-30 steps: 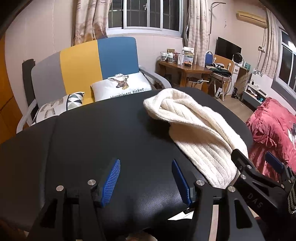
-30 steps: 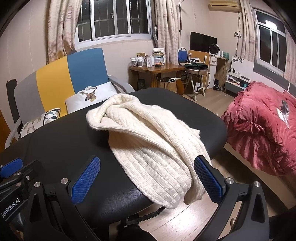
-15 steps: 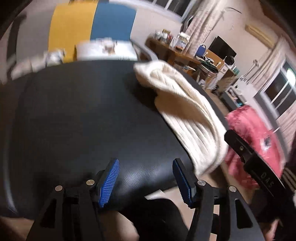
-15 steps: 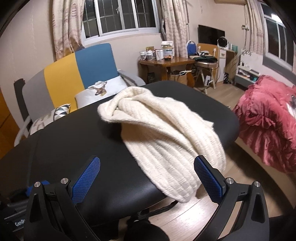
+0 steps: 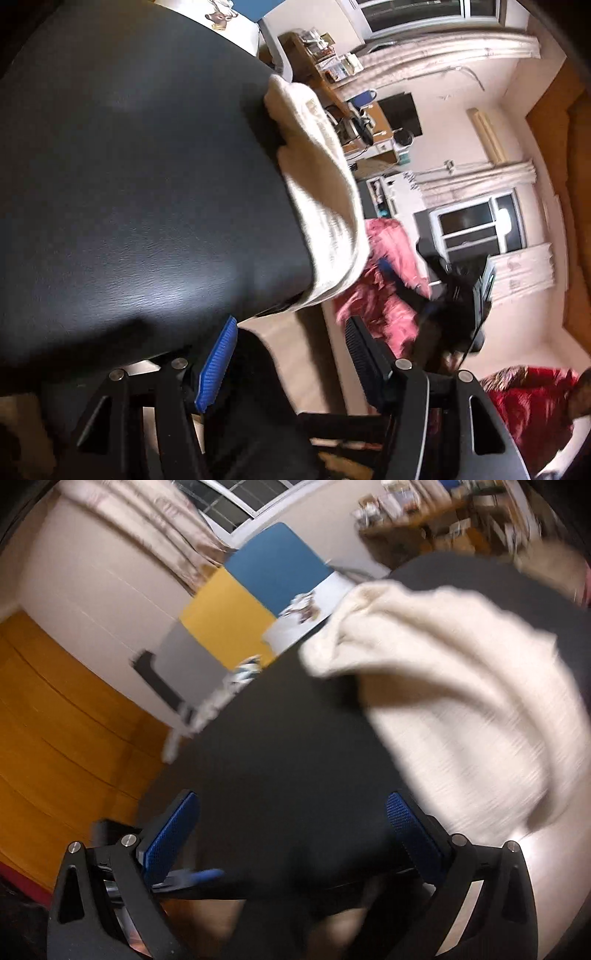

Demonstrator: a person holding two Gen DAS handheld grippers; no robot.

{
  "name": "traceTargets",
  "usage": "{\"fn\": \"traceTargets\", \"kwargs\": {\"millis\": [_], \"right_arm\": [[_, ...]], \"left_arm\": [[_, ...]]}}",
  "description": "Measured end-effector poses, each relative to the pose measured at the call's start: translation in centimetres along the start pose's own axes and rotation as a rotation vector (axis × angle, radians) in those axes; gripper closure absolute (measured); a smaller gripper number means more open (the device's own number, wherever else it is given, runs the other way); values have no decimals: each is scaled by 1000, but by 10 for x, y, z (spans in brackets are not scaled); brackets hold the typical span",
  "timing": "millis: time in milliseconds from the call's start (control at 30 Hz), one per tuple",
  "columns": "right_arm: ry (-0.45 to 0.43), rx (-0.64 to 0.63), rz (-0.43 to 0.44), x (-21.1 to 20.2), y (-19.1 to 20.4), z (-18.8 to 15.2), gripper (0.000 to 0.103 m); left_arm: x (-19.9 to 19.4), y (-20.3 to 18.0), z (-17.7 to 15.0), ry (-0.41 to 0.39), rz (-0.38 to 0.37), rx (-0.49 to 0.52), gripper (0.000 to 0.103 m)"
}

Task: Fold clothes
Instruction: 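Move both grippers toward the cream sweater on the black stool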

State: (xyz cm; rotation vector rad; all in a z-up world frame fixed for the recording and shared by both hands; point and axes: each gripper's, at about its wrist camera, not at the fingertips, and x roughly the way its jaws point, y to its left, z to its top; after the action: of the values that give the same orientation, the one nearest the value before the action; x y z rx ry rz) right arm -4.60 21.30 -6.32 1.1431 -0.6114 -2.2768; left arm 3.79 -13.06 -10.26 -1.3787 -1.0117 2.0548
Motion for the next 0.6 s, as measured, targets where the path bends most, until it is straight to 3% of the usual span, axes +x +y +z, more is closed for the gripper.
{"fn": "traceTargets", "kwargs": {"millis": [100, 200, 300, 400, 500, 600], "right_arm": [[-7, -122, -125, -4, 1, 17, 0], [15, -260, -263, 3, 9, 39, 0], [63, -349, -331, 20, 11, 52, 0], [103, -366, -296, 33, -2, 60, 0], [143, -272, -204, 39, -34, 66, 0], [203, -221, -248, 52, -63, 68, 0]], "left_arm": [[-16, 6, -1, -29, 53, 38, 41], [-35, 4, -6, -143, 179, 111, 42], [-46, 4, 1, -181, 277, 144, 42], [-43, 13, 14, -130, 305, 85, 43], [-30, 17, 27, -83, 251, 45, 43], [-9, 6, 33, -44, 215, 69, 43]]}}
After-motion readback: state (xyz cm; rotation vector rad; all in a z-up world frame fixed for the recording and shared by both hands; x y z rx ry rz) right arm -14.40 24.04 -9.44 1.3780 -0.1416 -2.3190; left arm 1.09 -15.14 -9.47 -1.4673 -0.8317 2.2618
